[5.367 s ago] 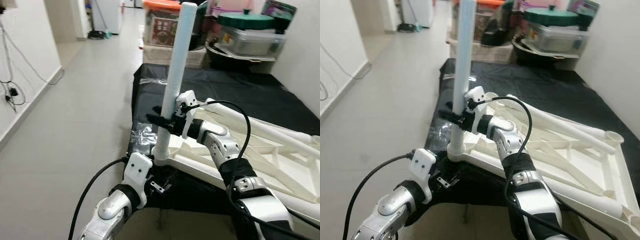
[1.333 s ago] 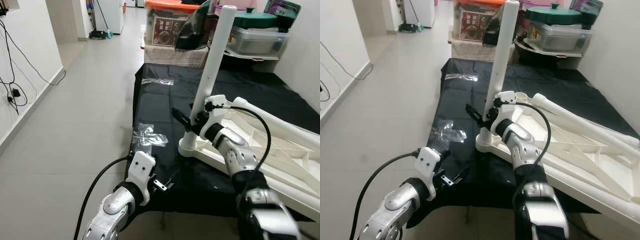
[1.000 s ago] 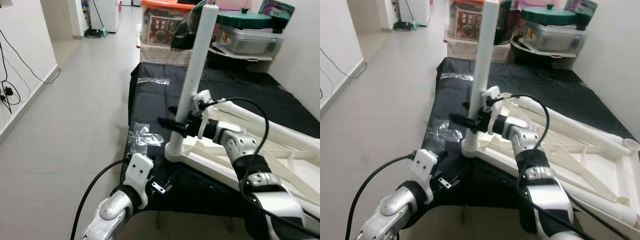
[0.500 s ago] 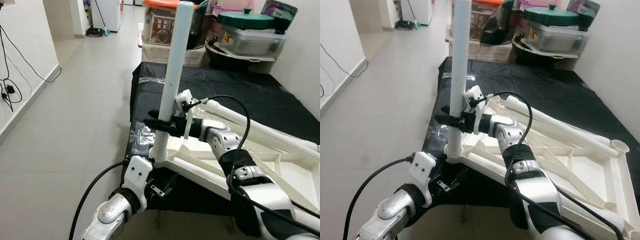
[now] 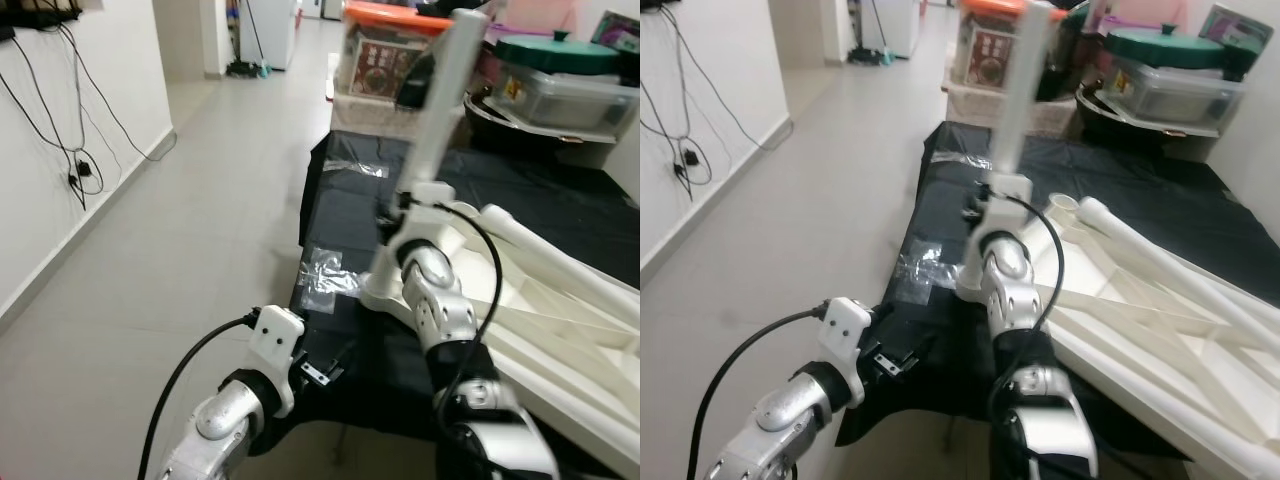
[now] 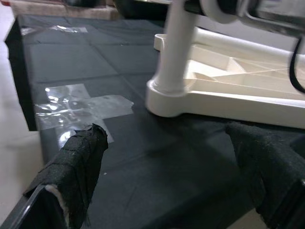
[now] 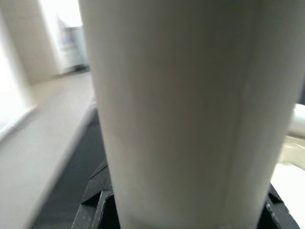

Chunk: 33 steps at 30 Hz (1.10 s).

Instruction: Building children table

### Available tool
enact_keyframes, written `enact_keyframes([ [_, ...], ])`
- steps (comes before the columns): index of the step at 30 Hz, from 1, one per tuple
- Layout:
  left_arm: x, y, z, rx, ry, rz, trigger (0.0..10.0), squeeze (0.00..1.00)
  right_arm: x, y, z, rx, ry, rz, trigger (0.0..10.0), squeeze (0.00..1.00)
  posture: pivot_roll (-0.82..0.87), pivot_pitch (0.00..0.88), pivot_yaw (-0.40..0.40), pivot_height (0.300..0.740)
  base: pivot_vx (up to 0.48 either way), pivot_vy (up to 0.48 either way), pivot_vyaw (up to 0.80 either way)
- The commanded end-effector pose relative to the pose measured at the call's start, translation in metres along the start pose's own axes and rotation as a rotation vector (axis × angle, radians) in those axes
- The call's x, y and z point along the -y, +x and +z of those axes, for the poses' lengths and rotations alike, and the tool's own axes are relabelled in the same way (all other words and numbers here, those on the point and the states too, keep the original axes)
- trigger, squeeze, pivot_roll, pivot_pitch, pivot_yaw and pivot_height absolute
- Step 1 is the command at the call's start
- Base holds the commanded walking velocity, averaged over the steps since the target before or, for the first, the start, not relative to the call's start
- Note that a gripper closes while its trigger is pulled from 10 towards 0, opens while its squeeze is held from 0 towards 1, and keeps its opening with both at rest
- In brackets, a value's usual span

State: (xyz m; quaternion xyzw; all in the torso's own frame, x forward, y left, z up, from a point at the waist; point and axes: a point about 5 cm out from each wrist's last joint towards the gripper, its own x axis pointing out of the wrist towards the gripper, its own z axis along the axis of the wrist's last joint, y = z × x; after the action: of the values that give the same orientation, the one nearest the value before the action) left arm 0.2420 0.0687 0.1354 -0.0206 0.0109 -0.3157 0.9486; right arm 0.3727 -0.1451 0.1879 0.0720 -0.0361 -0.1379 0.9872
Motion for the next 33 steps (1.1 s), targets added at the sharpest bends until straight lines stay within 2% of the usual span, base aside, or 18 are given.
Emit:
enact_keyframes([
  [1, 0.002, 0.003, -0.003, -0.007, -0.011, -0.013, 10.0, 0.00, 0.014, -0.004, -0.003, -0.001, 0.066, -0.145, 0.0, 0.00, 0.13, 0.000, -0.119, 0.740, 0.000, 0.000, 0.00],
  [2, 0.002, 0.004, -0.003, -0.007, -0.010, -0.012, 10.0, 0.00, 0.007, -0.006, -0.004, 0.005, 0.081, -0.162, 0.0, 0.00, 0.13, 0.000, -0.122, 0.740, 0.000, 0.000, 0.00],
  [7, 0.001, 0.005, -0.003, -0.006, -0.007, -0.012, 10.0, 0.00, -0.003, -0.007, -0.005, 0.002, 0.094, -0.167, 0.0, 0.00, 0.13, 0.000, -0.122, 0.740, 0.000, 0.000, 0.00],
  [8, 0.001, 0.005, -0.003, -0.005, -0.006, -0.011, 10.0, 0.00, -0.011, -0.008, -0.006, -0.008, 0.099, -0.127, 4.7, 0.00, 0.13, 0.000, -0.122, 0.740, 0.000, 0.000, 0.00],
  [9, 0.001, 0.006, -0.003, -0.005, -0.006, -0.011, 10.0, 0.00, -0.015, -0.010, -0.006, 0.000, 0.086, -0.099, 10.0, 0.00, 0.13, 0.000, -0.122, 0.740, 0.000, 0.000, 0.00],
  [12, 0.001, 0.006, -0.003, -0.004, -0.006, -0.010, 10.0, 0.00, -0.017, -0.012, -0.006, 0.007, 0.076, -0.081, 10.0, 0.00, 0.13, 0.000, -0.122, 0.740, 0.000, 0.000, 0.00],
  [13, 0.001, 0.006, -0.003, -0.004, -0.007, -0.011, 10.0, 0.00, -0.019, -0.014, -0.005, 0.023, 0.059, -0.043, 10.0, 1.00, 0.13, 0.000, -0.122, 0.740, 0.000, 0.000, 0.00],
  [17, 0.000, 0.007, -0.003, -0.006, -0.007, -0.013, 10.0, 0.00, -0.013, -0.024, -0.008, 0.054, 0.029, -0.022, 10.0, 1.00, 0.12, 0.000, -0.116, 0.740, 0.000, 0.000, 0.00],
  [19, 0.000, 0.007, -0.004, -0.007, -0.008, -0.014, 10.0, 0.00, -0.006, -0.032, -0.009, 0.077, 0.016, 0.004, 10.0, 0.96, 0.12, 0.000, -0.111, 0.740, 0.000, 0.000, 0.00],
  [20, 0.000, 0.007, -0.004, -0.007, -0.008, -0.015, 10.0, 0.00, -0.003, -0.036, -0.010, 0.087, 0.018, 0.034, 10.0, 0.00, 0.12, 0.000, -0.110, 0.740, 0.000, 0.000, 0.00],
  [24, -0.001, 0.007, -0.004, -0.008, -0.006, -0.016, 10.0, 0.00, 0.003, -0.046, -0.010, 0.093, 0.020, 0.108, 10.0, 0.00, 0.11, 0.000, -0.111, 0.740, 0.000, 0.000, 0.00],
  [27, -0.002, 0.008, -0.004, -0.008, -0.002, -0.014, 10.0, 0.00, 0.011, -0.063, -0.013, 0.098, -0.012, 0.208, 10.0, 0.00, 0.10, 0.000, -0.106, 0.740, 0.000, 0.000, 0.00],
  [29, -0.002, 0.008, -0.004, -0.008, -0.002, -0.013, 10.0, 0.00, 0.013, -0.066, -0.013, 0.097, -0.013, 0.221, 10.0, 0.00, 0.10, 0.000, -0.106, 0.740, 0.000, 0.000, 0.00],
  [31, -0.004, 0.009, -0.004, -0.013, 0.000, -0.001, 10.0, 0.00, 0.020, -0.077, -0.016, 0.086, -0.014, 0.240, 10.0, 0.00, 0.10, 0.000, -0.103, 0.740, 0.000, 0.000, 0.00],
  [33, -0.010, 0.011, -0.004, -0.015, -0.013, 0.029, 10.0, 0.00, 0.030, -0.091, -0.021, 0.075, -0.052, 0.253, 10.0, 0.00, 0.09, 0.000, -0.096, 0.740, 0.000, 0.000, 0.00],
])
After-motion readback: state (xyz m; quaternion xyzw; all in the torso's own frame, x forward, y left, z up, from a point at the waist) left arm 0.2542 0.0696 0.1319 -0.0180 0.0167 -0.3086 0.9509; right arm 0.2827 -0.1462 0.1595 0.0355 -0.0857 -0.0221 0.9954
